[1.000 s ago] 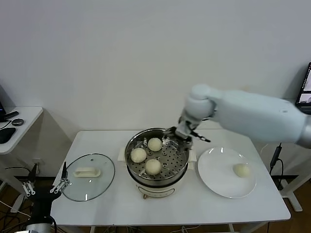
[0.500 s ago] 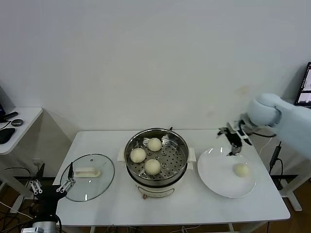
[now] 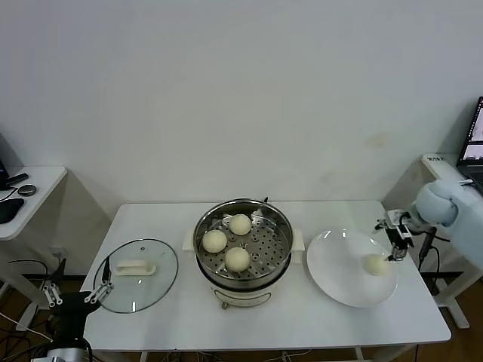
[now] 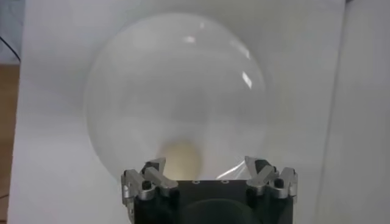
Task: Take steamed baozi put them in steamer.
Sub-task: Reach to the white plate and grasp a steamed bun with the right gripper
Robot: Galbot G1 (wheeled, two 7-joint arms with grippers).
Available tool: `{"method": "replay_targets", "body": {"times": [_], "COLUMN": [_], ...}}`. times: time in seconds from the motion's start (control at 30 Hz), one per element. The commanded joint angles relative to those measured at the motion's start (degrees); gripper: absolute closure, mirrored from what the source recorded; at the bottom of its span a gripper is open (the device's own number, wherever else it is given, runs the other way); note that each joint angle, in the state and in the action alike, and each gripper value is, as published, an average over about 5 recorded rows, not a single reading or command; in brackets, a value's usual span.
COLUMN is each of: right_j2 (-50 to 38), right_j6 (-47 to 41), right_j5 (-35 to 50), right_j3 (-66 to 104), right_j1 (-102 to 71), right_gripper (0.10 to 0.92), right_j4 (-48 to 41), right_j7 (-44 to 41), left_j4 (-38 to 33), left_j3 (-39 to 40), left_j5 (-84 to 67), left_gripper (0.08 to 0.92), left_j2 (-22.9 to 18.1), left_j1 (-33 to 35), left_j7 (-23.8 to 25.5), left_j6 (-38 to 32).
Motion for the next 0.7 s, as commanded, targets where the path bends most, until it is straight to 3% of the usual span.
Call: {"method": "replay_targets", "body": {"times": [0.03, 0.47, 0.7], "right_j2": [4.8, 8.7, 9.5], "right_j6": [1.4, 1.2, 0.3], "right_j5": [-5.5, -7.0, -7.8], "right_j3": [6.2, 6.2, 6.4], "right_j1": [-7.1, -7.4, -7.5], "right_gripper": [0.203, 0.203, 0.263], "right_j4": [-8.1, -11.1, -11.3], "right_j7": [0.3, 0.4, 0.5], "left_j4": [-0.1, 0.3, 0.3], "left_j3": [-0.2, -0.6, -0.6], "left_j5": [0.0, 0.0, 0.0], "left_gripper": [0.177, 0.177, 0.177], "left_j2": [-0.1, -0.2, -0.2], "left_j1": [0.2, 0.3, 0.4], "left_j7": [0.0, -0.1, -0.1], "left_j6": [0.1, 0.0, 0.0]}}
